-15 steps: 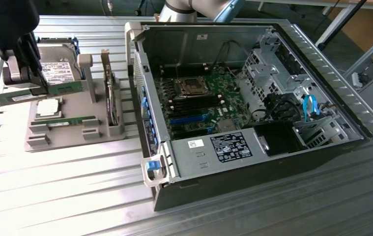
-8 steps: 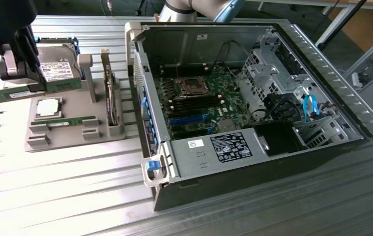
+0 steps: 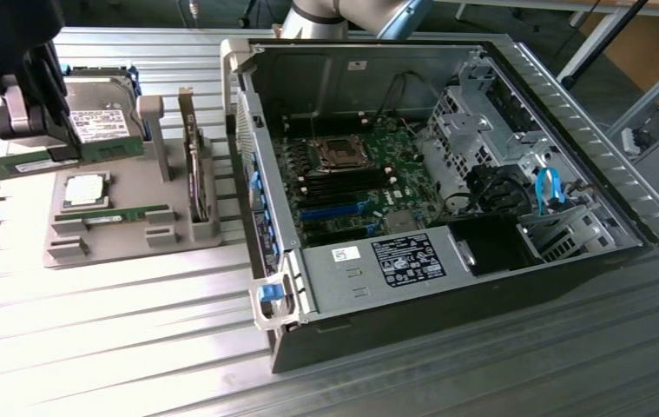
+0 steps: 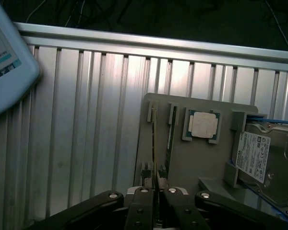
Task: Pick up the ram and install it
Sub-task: 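Pick up the ram and move it above insertion slot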
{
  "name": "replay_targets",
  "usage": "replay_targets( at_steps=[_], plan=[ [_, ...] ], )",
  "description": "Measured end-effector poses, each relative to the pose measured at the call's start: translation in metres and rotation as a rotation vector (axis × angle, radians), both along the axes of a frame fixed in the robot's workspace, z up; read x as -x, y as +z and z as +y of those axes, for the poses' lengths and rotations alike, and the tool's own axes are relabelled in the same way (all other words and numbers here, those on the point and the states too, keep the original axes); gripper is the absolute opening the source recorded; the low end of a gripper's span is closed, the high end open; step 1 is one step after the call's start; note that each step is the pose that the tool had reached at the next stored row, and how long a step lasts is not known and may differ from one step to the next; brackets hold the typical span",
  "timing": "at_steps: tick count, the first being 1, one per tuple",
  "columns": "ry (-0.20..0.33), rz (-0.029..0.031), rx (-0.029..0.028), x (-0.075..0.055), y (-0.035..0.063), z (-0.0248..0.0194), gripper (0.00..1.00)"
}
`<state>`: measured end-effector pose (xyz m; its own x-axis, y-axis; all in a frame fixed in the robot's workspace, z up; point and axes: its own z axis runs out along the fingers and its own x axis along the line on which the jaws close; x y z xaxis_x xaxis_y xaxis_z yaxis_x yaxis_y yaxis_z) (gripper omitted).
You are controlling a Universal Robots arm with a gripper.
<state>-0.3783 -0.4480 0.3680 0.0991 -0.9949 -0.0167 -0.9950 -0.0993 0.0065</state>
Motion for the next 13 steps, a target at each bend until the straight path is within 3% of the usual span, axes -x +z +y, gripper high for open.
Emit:
replay_targets(
  at_steps=[6,8,9,10,13],
  plan=[
    [0.0,0.0,0.0022,0.0,0.0075,0.0,0.13],
    [0.0,-0.0001,0.0104,0.0,0.0075,0.0,0.13],
    [0.0,0.0,0.022,0.0,0.0077,0.0,0.13],
    [0.0,-0.0001,0.0295,0.0,0.0077,0.0,0.13],
    [0.0,0.0001,0.0371,0.0,0.0102,0.0001,0.13]
  ],
)
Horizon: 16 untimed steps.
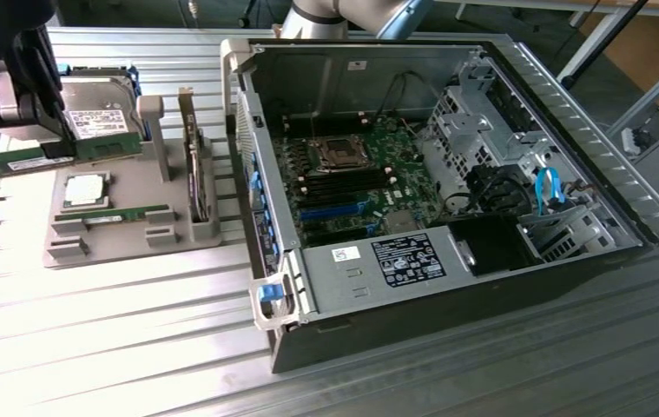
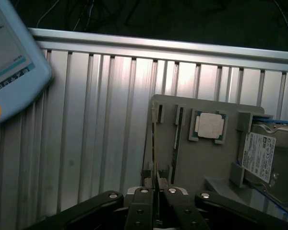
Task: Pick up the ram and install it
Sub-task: 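Pick up the ram and move it above insertion slot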
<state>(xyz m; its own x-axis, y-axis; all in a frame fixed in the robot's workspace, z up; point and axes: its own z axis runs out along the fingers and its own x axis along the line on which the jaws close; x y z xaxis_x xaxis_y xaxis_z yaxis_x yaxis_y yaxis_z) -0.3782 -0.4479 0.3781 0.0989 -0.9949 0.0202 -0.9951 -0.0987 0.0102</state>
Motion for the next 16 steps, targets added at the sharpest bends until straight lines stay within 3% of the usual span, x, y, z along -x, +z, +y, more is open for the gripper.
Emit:
replay_targets(
  at_steps=[4,7,9,12,16],
  plan=[
    [0.0,-0.0002,0.0061,0.0,0.0039,0.0,0.13],
    [0.0,-0.0001,0.0137,0.0,0.0053,0.0,0.13],
    [0.0,-0.0003,0.015,0.0,0.019,0.0,0.13],
    [0.0,0.0,0.0152,-0.002,0.0195,0.0,0.13],
    [0.0,-0.0001,0.0181,-0.019,0.0194,0.0,0.13]
  ],
)
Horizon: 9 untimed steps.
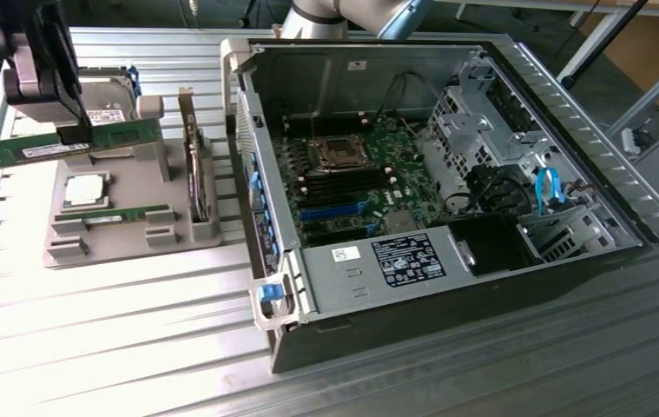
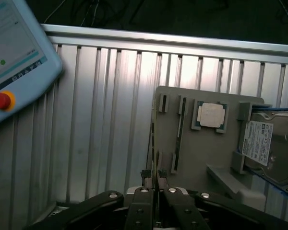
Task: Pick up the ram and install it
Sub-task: 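Pick up the ram and move it above insertion slot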
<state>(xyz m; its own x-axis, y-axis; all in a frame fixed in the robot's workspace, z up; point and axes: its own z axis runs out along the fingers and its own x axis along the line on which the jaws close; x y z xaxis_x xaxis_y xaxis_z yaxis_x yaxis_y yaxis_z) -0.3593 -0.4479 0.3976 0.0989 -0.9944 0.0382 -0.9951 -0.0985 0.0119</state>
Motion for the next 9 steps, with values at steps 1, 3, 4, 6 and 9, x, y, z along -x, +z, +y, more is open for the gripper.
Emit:
replay_targets(
  at_steps=[1,3,4,6,9],
  plan=[
    [0.0,-0.0001,0.0019,-0.003,0.0,0.0,0.13],
    [0.0,0.0,0.0074,-0.009,0.0,0.0,0.13],
    [0.0,0.0,0.0095,-0.012,0.0,0.0,0.13],
    [0.0,0.0,0.0141,-0.016,0.0,0.0,0.13],
    [0.0,0.0,0.0229,-0.021,0.0,0.0,0.13]
  ],
)
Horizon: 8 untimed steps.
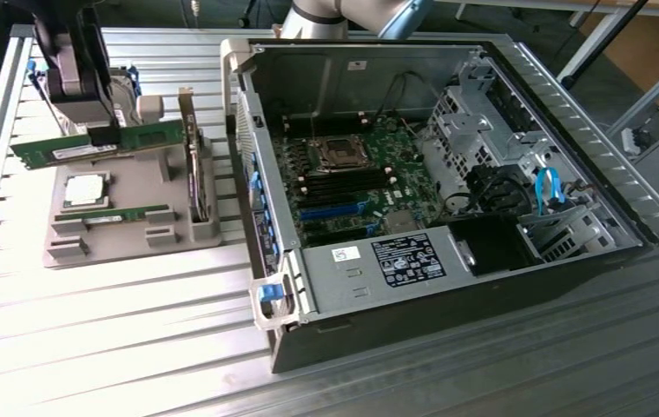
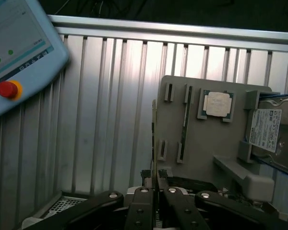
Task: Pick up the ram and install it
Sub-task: 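Pick up the ram and move it above insertion slot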
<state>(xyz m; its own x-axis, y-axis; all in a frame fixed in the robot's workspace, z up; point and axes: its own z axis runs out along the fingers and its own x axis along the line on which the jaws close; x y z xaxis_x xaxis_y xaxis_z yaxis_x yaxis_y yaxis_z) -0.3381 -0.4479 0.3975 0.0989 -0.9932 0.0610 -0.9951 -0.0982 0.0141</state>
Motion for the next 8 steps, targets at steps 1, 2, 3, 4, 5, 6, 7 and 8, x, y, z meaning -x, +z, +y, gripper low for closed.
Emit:
replay_targets(
  at_steps=[1,2,3,4,5,6,7,8],
  plan=[
    [0.0,0.0001,0.0039,-0.002,0.0001,0.0,0.13],
    [0.0,0.0,0.0065,-0.003,0.0,0.0,0.13],
    [0.0,0.0,0.0097,-0.005,0.0,0.0,0.13],
    [0.0,0.0,0.011,-0.006,0.0,0.0,0.13],
    [0.0,0.0,0.0125,-0.007,0.0,0.0,0.13],
    [0.0,0.0,0.0146,-0.008,0.0,0.0,0.13],
    [0.0,0.0,0.0181,-0.01,0.0,0.0,0.13],
    [0.0,0.0,0.0222,-0.012,0.0,0.0,0.13]
  ],
)
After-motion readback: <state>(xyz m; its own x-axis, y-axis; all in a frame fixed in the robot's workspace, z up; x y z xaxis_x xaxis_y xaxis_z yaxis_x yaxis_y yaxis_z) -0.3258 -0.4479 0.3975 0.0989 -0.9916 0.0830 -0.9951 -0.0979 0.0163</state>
